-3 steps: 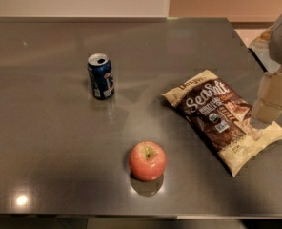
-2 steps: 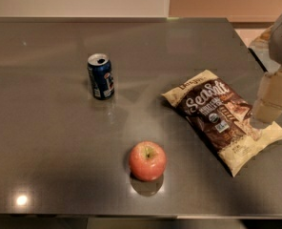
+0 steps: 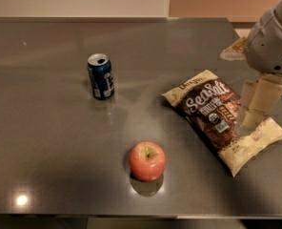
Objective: Pick apple
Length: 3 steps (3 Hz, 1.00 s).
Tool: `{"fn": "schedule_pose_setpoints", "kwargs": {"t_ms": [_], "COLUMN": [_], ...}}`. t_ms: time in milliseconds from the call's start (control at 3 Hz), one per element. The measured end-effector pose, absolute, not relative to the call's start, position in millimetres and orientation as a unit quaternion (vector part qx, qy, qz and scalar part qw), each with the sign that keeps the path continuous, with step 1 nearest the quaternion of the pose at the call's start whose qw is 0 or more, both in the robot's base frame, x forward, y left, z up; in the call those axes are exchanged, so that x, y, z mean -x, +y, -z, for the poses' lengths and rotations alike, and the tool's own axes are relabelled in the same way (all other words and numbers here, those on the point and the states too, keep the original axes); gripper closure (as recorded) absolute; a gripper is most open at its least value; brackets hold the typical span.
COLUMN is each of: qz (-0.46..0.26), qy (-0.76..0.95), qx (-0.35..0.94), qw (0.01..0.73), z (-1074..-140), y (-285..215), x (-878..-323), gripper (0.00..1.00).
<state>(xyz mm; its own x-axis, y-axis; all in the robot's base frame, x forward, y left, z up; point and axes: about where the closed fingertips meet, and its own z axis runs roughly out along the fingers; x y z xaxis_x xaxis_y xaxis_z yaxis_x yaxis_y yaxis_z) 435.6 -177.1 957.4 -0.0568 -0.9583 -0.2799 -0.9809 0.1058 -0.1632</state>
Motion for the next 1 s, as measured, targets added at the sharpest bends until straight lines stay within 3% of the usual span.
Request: {"fn": "schedule_pose_setpoints", "kwargs": {"t_ms": [333, 1000], "qz": [-0.11, -0.193], "qy": [0.664, 0.59], "qx": [0.717, 0.759], "qw": [0.181, 0.194], "z": [-938, -896], "y": [-128, -68], "x": [-418, -385], "gripper": [0.0, 0.0]}}
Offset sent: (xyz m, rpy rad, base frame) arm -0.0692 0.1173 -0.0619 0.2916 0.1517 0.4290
